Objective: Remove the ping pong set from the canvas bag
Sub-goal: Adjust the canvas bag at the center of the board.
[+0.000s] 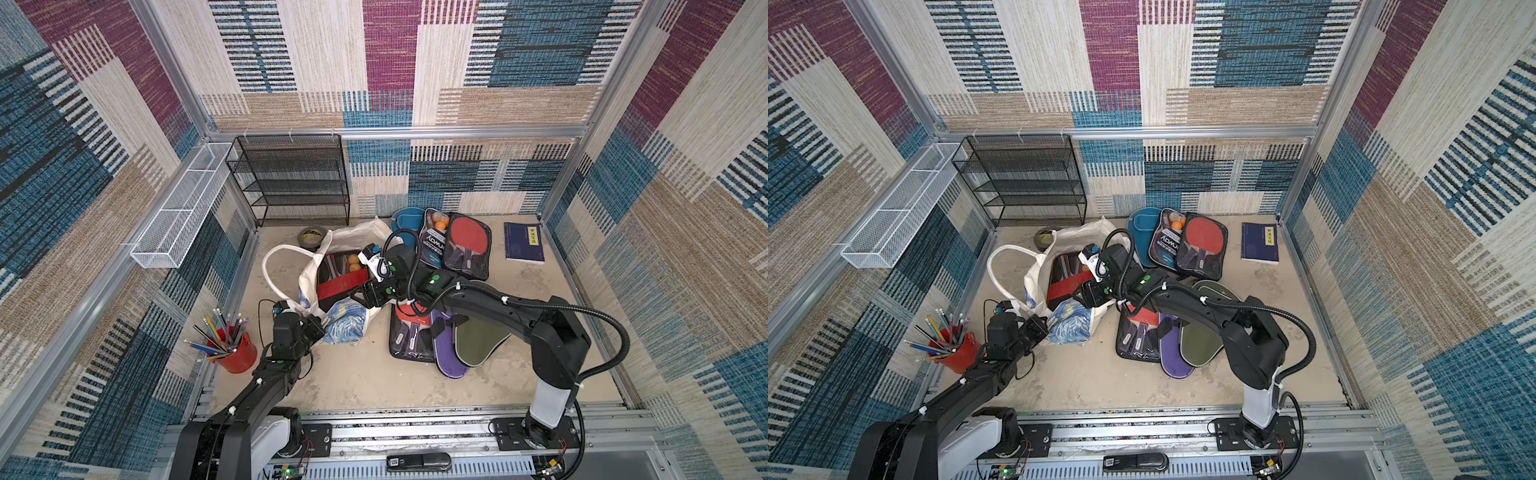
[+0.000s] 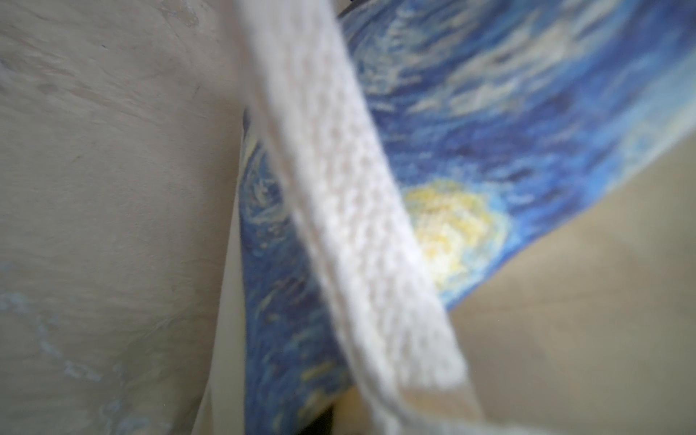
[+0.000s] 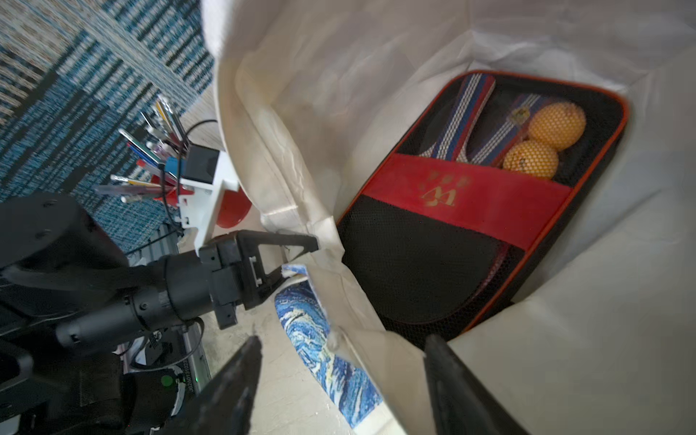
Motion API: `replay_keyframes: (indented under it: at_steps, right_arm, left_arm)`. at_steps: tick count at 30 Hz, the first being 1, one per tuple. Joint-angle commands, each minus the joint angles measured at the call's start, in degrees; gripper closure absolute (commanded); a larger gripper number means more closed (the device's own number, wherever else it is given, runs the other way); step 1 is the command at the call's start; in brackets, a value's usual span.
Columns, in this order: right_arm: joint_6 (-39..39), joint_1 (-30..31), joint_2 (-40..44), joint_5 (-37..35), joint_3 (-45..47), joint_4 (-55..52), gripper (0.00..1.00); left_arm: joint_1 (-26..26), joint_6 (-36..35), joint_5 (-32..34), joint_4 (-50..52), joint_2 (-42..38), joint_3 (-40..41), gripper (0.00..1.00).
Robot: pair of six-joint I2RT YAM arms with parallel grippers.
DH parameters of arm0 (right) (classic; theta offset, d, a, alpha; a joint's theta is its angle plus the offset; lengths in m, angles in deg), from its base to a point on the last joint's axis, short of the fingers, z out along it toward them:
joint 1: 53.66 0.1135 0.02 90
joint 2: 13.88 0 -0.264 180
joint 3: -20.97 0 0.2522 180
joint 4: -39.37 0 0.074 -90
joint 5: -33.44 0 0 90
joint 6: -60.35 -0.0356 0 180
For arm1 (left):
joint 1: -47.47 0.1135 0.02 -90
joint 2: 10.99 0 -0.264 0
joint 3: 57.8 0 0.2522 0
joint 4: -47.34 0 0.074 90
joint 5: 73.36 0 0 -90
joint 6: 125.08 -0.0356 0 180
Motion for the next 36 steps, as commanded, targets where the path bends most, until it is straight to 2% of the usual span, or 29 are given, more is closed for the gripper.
replay_keyframes:
  at_steps: [1,3,4,13,25,26,32,36]
  right_arm:
    - [-0.7,0.1,-2.0,0.7,1.3,1.6,0.69]
    - [-1.4,0.1,-2.7,0.4,3.2,2.4,0.97]
    - [-1.6,0.1,-3.0,0.1,4.1,2.6,1.00]
    - [-3.8,0.0,-6.8,-1.6,12.2,6.2,1.00]
    - [-3.2,0.0,-12.6,-11.4,9.5,4.2,1.00]
    - [-3.3,0.0,-11.9,-11.7,9.3,4.1,0.98]
    - [-2.4,-0.1,-8.4,-12.5,4.4,1.2,0.64]
    - [-2.3,-0.8,-9.1,-11.4,-0.2,0.0,0.58]
  left_arm:
    - [-0.1,0.6,1.3,5.3,0.2,1.0,1.00]
    - [-0.1,1.2,2.3,5.4,0.1,1.3,1.00]
    - [-0.1,1.4,2.7,5.4,0.0,1.4,1.00]
    - [0.0,3.9,7.4,9.1,-2.7,0.7,1.00]
    - [0.1,4.8,6.6,7.8,-0.7,-0.5,1.00]
    - [0.1,4.6,6.4,7.4,0.0,-0.8,1.00]
    - [0.1,4.4,5.7,6.1,2.5,-1.4,1.00]
    - [0.1,4.4,5.3,4.6,3.9,-0.8,1.00]
